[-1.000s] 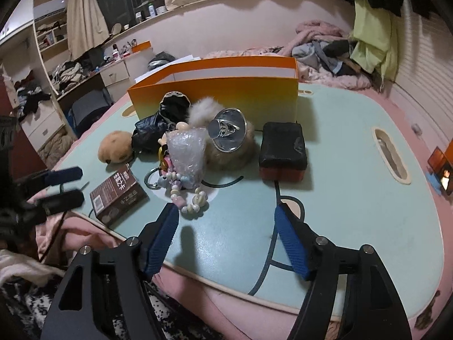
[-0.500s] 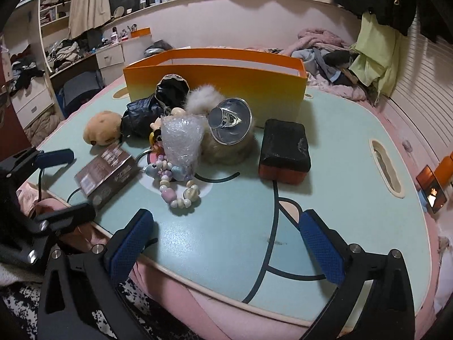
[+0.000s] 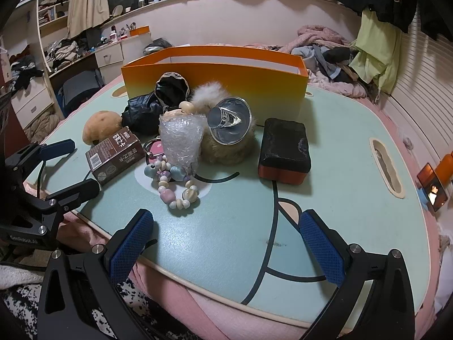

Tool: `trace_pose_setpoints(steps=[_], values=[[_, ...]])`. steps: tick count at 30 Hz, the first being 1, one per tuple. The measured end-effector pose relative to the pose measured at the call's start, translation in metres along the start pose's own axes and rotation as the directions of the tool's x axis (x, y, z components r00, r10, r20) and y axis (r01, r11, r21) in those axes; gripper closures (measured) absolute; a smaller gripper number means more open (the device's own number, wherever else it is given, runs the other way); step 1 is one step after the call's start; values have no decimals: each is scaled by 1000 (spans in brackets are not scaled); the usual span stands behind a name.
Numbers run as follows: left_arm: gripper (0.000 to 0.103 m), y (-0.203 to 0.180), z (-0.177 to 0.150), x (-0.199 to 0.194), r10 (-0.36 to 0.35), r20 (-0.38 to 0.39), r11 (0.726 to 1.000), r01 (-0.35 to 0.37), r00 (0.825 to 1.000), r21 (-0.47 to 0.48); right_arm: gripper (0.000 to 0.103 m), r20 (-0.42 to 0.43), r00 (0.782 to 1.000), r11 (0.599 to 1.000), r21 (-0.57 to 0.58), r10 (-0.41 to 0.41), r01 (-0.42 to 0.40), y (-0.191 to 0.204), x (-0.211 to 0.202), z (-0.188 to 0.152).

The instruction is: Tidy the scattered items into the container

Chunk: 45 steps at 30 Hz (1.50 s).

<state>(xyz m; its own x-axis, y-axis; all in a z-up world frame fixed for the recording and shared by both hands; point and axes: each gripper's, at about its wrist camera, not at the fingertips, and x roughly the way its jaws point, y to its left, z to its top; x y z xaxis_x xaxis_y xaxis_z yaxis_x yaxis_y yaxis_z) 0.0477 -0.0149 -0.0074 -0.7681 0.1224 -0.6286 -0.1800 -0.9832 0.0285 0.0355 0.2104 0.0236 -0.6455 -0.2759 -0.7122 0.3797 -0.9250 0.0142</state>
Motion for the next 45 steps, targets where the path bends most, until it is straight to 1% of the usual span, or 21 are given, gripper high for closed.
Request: trace_pose_setpoints(steps=[27, 31, 34, 37, 43, 44, 45], values=[[0, 1, 0, 0, 0, 2, 1000, 0, 1000, 0, 0, 1, 1000, 1000, 0, 2, -2, -2, 0, 0], [0, 1, 1, -5, 8, 16, 1000, -7, 1000, -6, 0, 1, 1000, 1000, 1, 4, -4, -3, 1, 0], [0, 3, 3, -15, -14, 60, 1000, 14, 998, -12, 0, 1, 1000, 1000, 4, 5, -5, -2, 1, 1], [0, -2, 8, -22, -56, 87, 998, 54, 995, 21, 0, 1, 1000, 1000, 4, 5, -5, -3, 1, 1], [1, -22, 22, -20, -111, 83, 990, 103, 990, 100, 0, 1, 1000, 1000, 4, 6, -6, -4, 1, 1], [1, -25, 24, -19, -119, 79, 988, 110, 990, 108, 0, 1, 1000, 1000, 4, 6, -6, -4, 1, 1], [5, -28, 25, -16, -122, 72, 987, 113, 990, 114, 0, 2, 1000, 1000, 4, 6, -6, -4, 1, 1]])
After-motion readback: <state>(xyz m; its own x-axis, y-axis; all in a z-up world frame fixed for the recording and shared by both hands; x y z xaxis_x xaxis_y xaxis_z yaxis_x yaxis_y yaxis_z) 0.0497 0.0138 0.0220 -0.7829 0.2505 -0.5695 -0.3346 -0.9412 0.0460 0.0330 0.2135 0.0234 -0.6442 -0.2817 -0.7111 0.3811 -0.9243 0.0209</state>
